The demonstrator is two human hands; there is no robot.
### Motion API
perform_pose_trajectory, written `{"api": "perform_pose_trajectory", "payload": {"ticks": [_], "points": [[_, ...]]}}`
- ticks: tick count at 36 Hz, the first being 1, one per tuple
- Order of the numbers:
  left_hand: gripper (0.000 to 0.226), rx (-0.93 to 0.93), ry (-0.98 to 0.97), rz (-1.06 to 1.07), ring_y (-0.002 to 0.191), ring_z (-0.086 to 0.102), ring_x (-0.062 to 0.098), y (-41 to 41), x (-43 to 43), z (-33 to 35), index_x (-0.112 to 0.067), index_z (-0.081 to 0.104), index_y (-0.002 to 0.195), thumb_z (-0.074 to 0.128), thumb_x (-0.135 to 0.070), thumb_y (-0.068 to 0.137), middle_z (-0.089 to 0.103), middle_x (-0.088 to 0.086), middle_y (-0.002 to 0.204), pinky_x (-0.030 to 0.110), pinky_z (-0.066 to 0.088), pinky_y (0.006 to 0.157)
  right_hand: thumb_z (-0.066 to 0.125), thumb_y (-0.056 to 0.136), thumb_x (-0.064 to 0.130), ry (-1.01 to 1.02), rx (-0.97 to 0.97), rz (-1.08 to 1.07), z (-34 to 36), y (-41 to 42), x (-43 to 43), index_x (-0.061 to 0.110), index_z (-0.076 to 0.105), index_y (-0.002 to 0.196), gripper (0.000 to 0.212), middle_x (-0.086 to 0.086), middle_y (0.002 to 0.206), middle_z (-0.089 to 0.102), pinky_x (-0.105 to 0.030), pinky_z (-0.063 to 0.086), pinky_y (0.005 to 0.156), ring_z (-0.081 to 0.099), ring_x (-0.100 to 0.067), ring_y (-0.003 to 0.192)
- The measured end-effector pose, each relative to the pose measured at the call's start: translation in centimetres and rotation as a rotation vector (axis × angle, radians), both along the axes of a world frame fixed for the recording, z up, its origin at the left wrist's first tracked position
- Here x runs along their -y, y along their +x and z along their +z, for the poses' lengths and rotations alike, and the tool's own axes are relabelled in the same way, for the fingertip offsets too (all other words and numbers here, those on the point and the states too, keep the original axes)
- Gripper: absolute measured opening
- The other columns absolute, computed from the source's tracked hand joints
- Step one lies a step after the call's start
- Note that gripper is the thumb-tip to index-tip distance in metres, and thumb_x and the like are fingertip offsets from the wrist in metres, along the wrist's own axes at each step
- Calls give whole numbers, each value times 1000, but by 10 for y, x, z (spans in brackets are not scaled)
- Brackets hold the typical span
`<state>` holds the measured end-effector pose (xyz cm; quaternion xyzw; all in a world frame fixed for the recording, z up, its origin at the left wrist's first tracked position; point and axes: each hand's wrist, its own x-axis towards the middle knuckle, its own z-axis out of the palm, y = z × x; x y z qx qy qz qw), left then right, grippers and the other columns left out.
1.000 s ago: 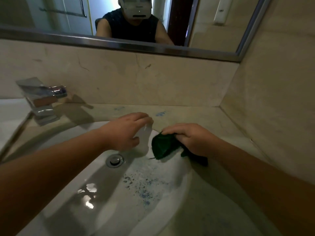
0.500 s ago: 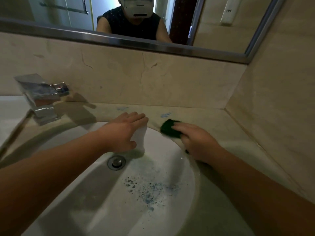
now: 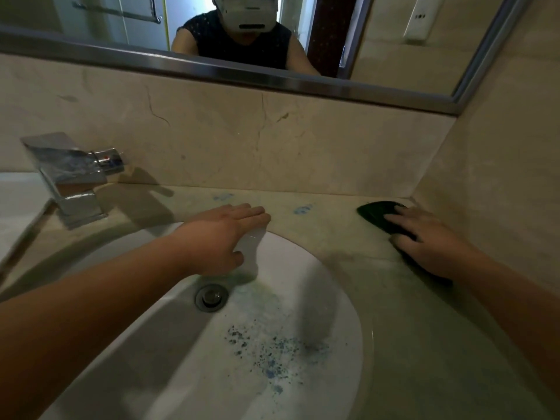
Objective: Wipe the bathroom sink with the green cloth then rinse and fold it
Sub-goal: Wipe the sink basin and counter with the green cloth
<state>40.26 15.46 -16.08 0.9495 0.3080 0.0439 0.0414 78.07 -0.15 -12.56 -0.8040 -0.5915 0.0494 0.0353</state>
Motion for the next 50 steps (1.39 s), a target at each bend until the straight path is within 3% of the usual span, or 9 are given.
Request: {"api": "perform_pose_trajectory", "payload": {"ticks": [10, 21, 25, 27, 32, 37, 42, 45, 50], "points": [[92, 6, 31, -7, 162, 12, 9, 0, 0, 2, -41, 8, 169, 63, -29, 96, 8, -18, 177, 21, 14, 120, 37, 107, 14, 184, -42, -63, -28, -5, -52, -1, 47, 150, 46, -25, 152, 49, -32, 30, 112, 47, -40, 134], [91, -8, -17, -24, 162, 13, 6, -4, -11, -2, -43, 11, 168, 62, -30, 94, 9, -20, 176, 26, 18, 124, 37, 109, 15, 132, -137, 157, -24, -71, -105, 15, 38, 158, 49, -7, 164, 34, -20, 19, 115, 34, -24, 147], [87, 81, -135, 42, 144, 45, 15, -10, -13, 6, -45, 22, 165, 63, -19, 92, 34, -14, 170, 30, 41, 111, 39, 109, 12, 120, -181, 283, -22, -104, -102, 17, 41, 157, 48, -2, 165, 34, -10, 10, 111, 31, -18, 150], [81, 149, -159, 66, 127, 55, 17, -15, -11, 10, -37, 32, 164, 64, -17, 93, 45, -8, 163, 29, 43, 101, 42, 108, 10, 121, -217, 350, -18, -118, -94, 21, 46, 155, 48, -1, 163, 38, -12, 13, 114, 35, -17, 148], [79, 123, -90, 78, 143, 47, 21, -28, -4, 16, -31, 28, 166, 62, -19, 96, 39, -2, 167, 29, 36, 113, 48, 105, 5, 29, -290, 505, 11, -129, -53, 33, 69, 132, 44, 21, 140, 58, -5, 27, 108, 47, 7, 126], [89, -19, -97, 16, 158, 29, 15, -29, 1, 15, -38, 13, 169, 62, -22, 97, 15, -12, 177, 30, 29, 122, 49, 103, 6, 307, -167, 223, 31, -79, -39, 27, 67, 134, 41, 10, 143, 58, -25, 32, 111, 49, -12, 130], [88, -1, -54, 31, 158, 28, 14, -26, 0, 8, -40, 12, 169, 62, -29, 97, 14, -13, 177, 31, 33, 121, 41, 109, 26, 82, -197, -46, -3, -54, -49, 19, 43, 154, 46, -7, 165, 34, -33, 28, 120, 39, -28, 145], [88, 11, -35, 29, 159, 26, 12, -25, -1, 5, -39, 13, 169, 62, -30, 97, 15, -14, 177, 29, 34, 118, 36, 111, 20, 142, -157, -2, -17, -73, -66, 8, 32, 160, 50, -10, 169, 25, -23, 13, 120, 23, -25, 155], [86, 19, -23, 44, 155, 34, 14, -25, 2, 8, -42, 15, 168, 63, -32, 97, 17, -16, 176, 31, 39, 115, 39, 109, 15, 170, -167, 206, -27, -135, -82, 18, 38, 158, 49, -3, 167, 32, -25, 17, 121, 31, -22, 152]]}}
